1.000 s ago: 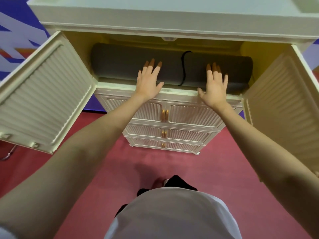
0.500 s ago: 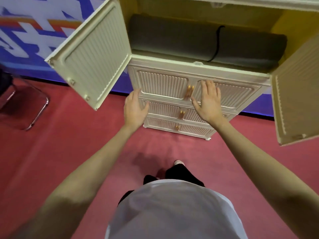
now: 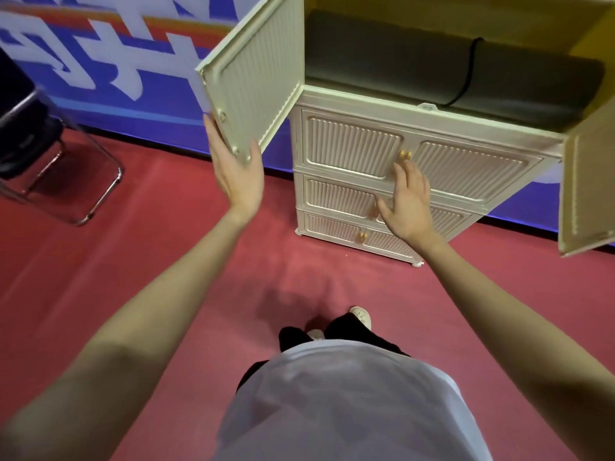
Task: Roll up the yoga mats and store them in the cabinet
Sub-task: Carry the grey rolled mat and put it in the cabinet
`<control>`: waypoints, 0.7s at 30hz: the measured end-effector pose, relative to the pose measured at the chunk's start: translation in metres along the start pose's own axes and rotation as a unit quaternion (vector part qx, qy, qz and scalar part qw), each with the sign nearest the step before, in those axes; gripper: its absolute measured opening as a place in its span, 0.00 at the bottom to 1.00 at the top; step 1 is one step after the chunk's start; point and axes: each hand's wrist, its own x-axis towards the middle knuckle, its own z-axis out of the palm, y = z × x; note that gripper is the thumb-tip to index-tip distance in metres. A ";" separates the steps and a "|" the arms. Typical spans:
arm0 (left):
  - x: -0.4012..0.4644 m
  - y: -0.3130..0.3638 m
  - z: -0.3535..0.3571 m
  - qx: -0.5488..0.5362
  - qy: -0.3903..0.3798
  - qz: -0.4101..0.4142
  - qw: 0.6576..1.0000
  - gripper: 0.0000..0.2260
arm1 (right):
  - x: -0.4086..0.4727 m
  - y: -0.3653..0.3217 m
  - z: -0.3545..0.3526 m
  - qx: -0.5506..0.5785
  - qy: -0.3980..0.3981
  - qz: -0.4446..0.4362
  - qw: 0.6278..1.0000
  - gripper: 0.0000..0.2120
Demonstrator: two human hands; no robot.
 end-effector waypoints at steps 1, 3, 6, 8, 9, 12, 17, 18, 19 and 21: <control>-0.001 0.006 0.003 -0.016 0.014 0.005 1.000 0.29 | -0.003 0.003 -0.003 -0.001 0.004 0.002 1.000 0.32; -0.007 0.014 0.012 -0.029 0.029 0.019 0.999 0.21 | -0.009 0.012 -0.009 -0.004 0.011 0.015 1.000 0.31; -0.032 0.022 0.029 -0.045 -0.025 0.051 0.997 0.13 | -0.022 0.031 -0.018 0.008 0.025 0.052 0.998 0.30; -0.049 0.030 0.043 -0.060 -0.106 0.100 0.987 0.14 | -0.030 0.042 -0.025 0.020 0.043 0.075 0.996 0.29; -0.055 0.033 0.049 -0.061 -0.142 0.129 0.979 0.16 | -0.033 0.045 -0.029 0.025 0.053 0.075 0.995 0.29; -0.062 0.052 0.076 -0.069 -0.214 0.160 0.961 0.15 | -0.041 0.055 -0.044 0.021 0.087 0.058 0.994 0.27; -0.062 0.081 0.131 -0.072 -0.304 0.167 0.935 0.11 | -0.054 0.074 -0.074 0.002 0.168 0.036 0.985 0.23; -0.061 0.085 0.143 -0.069 -0.312 0.173 0.932 0.11 | -0.057 0.078 -0.079 0.002 0.191 0.039 0.981 0.21; -0.060 0.090 0.154 -0.064 -0.313 0.175 0.931 0.11 | -0.060 0.083 -0.083 0.006 0.221 0.047 0.974 0.18; -0.060 0.100 0.175 -0.056 -0.308 0.169 0.935 0.10 | -0.068 0.091 -0.087 0.024 0.297 0.083 0.951 0.12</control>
